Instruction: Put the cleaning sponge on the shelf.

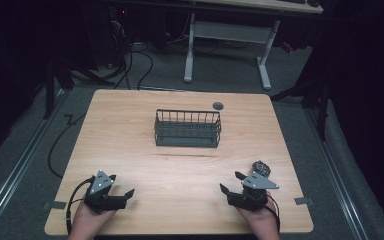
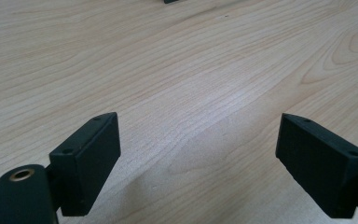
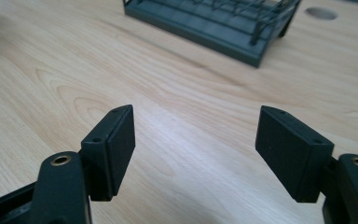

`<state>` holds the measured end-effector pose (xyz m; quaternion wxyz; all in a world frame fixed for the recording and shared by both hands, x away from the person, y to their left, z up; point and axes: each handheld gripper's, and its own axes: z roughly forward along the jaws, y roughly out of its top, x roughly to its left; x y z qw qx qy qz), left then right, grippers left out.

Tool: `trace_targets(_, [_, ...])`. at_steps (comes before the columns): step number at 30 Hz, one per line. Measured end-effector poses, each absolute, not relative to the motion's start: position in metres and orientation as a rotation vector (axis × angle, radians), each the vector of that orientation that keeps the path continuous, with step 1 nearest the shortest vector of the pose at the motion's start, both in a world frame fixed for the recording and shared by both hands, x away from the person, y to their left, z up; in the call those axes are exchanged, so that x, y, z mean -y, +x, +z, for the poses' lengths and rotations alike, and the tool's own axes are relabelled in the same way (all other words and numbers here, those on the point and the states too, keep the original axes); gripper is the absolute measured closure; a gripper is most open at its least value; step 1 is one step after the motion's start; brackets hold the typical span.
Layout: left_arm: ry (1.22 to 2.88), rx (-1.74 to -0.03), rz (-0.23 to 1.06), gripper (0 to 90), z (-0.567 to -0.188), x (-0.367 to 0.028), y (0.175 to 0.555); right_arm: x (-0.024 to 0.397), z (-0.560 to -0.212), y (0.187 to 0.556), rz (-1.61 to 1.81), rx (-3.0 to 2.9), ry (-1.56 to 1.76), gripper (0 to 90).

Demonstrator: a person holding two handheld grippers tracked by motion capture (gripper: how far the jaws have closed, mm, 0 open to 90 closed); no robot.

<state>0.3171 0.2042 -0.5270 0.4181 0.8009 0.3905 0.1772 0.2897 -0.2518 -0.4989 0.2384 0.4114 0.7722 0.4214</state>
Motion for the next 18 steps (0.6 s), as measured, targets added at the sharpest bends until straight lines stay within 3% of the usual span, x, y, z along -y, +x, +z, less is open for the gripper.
trace_targets(18, [2.028,-0.946,0.434,14.5,-0.5290,-0.2077,0.3167,0.2528,-0.5056,0.2949,1.175,-2.102,1.178,30.0])
